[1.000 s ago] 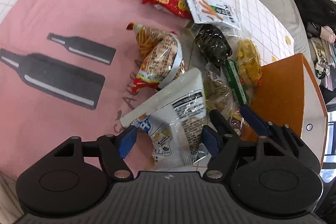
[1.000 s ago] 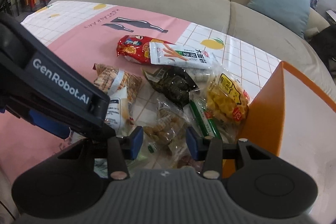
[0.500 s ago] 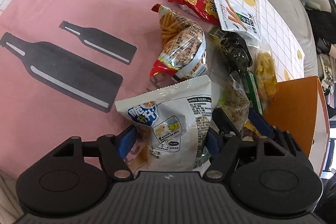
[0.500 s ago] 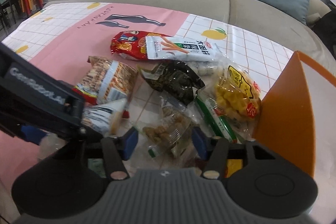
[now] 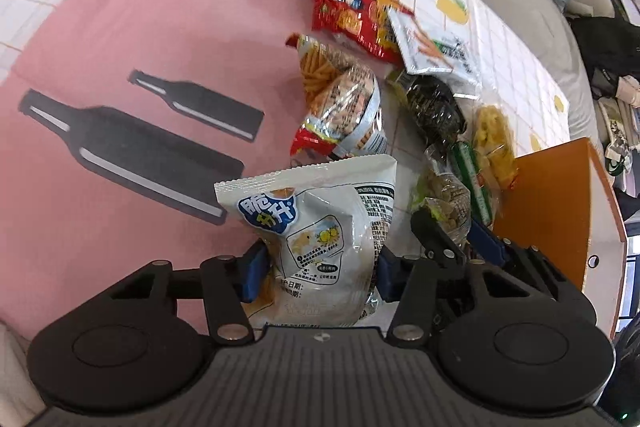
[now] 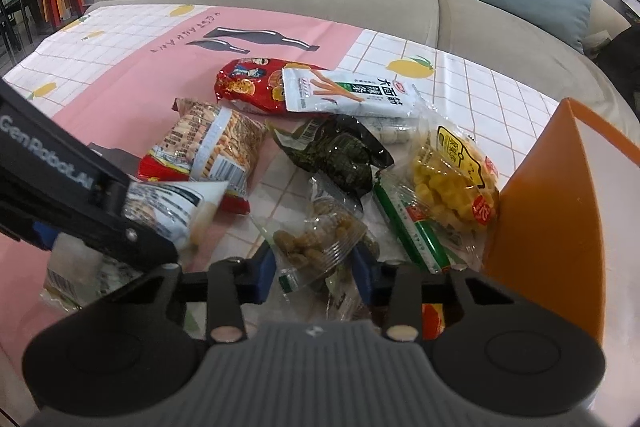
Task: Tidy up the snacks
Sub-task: 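Lift the white chip bag with the left gripper and drop it into the orange box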
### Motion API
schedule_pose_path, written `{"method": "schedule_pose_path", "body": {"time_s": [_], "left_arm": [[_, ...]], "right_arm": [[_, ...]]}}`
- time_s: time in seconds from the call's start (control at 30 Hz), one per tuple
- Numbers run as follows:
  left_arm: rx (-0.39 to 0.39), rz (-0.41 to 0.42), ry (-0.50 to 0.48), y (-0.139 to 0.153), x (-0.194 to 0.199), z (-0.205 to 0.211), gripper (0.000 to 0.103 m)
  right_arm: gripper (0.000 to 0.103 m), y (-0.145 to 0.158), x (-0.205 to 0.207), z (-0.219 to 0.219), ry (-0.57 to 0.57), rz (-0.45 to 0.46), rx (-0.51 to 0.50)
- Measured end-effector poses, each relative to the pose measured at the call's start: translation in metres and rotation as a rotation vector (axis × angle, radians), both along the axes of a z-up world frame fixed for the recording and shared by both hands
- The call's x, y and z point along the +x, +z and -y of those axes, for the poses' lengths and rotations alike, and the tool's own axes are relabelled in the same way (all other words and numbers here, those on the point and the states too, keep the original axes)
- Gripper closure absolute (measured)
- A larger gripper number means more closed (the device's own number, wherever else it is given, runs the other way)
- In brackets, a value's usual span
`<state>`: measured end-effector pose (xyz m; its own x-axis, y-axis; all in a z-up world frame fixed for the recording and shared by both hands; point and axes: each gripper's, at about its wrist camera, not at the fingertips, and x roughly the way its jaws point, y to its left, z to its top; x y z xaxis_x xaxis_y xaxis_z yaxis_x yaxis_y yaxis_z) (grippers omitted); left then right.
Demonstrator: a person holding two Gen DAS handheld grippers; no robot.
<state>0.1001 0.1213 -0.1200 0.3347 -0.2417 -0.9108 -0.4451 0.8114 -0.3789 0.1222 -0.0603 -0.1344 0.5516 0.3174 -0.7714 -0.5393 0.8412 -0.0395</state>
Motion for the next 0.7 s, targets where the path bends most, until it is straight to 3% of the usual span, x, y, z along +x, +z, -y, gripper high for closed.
{"method": "schedule_pose_path", "body": {"time_s": [0.23,0.37,0.7], "left_arm": [[0.019,0.077,0.016,0.032,-0.014,-0.003,0.045],[0.044,0.130,0.014,0.053,-0.024,-0.002,0.045],[0.055,0.260,-0.060,0.110,-0.035,0.025,0.045]], "right_arm": [[0.078,0.030,-0.012,0.005,0.007,0.041,0.098],[0.079,0.047,-0.018,0.011,-0.005,0.055,0.126],[0.079,0.129,-0.045,0.053,0.009,0.121,0.184]]}}
